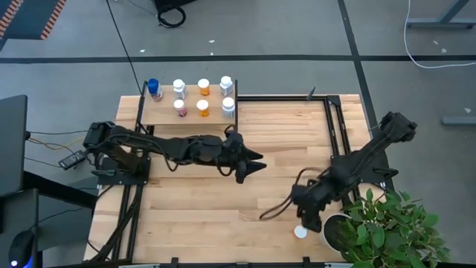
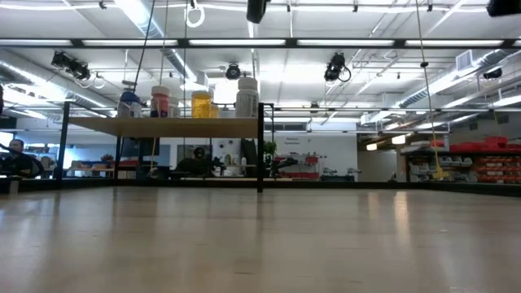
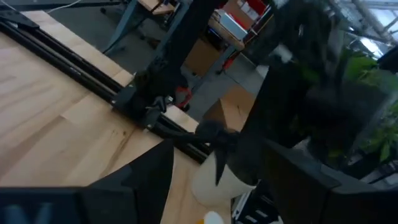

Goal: Pick and place medicine bottles onto shelf by color
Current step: Put the orange pill bottle on the shelf

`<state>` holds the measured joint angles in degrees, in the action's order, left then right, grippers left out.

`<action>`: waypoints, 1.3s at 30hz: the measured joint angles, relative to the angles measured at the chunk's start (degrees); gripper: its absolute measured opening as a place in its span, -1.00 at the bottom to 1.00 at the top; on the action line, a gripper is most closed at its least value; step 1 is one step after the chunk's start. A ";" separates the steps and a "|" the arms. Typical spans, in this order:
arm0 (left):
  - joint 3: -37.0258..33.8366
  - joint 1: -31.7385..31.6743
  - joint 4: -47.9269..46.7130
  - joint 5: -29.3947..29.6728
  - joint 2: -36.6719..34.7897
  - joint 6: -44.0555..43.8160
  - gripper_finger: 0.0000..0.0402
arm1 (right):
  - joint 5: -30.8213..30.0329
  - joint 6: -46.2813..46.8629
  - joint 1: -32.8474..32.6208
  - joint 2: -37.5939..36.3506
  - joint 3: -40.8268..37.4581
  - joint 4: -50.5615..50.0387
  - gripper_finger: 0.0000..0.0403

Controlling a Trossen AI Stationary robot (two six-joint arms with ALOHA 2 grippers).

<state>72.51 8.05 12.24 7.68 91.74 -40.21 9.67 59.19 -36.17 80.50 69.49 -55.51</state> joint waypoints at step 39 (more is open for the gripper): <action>0.02 2.86 -26.29 4.77 -29.54 7.02 0.04 | -0.42 23.35 -3.43 15.94 -0.04 4.70 0.52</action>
<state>72.53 10.92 -14.04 12.45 62.19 -33.19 9.25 82.54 -39.59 96.44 69.45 -50.81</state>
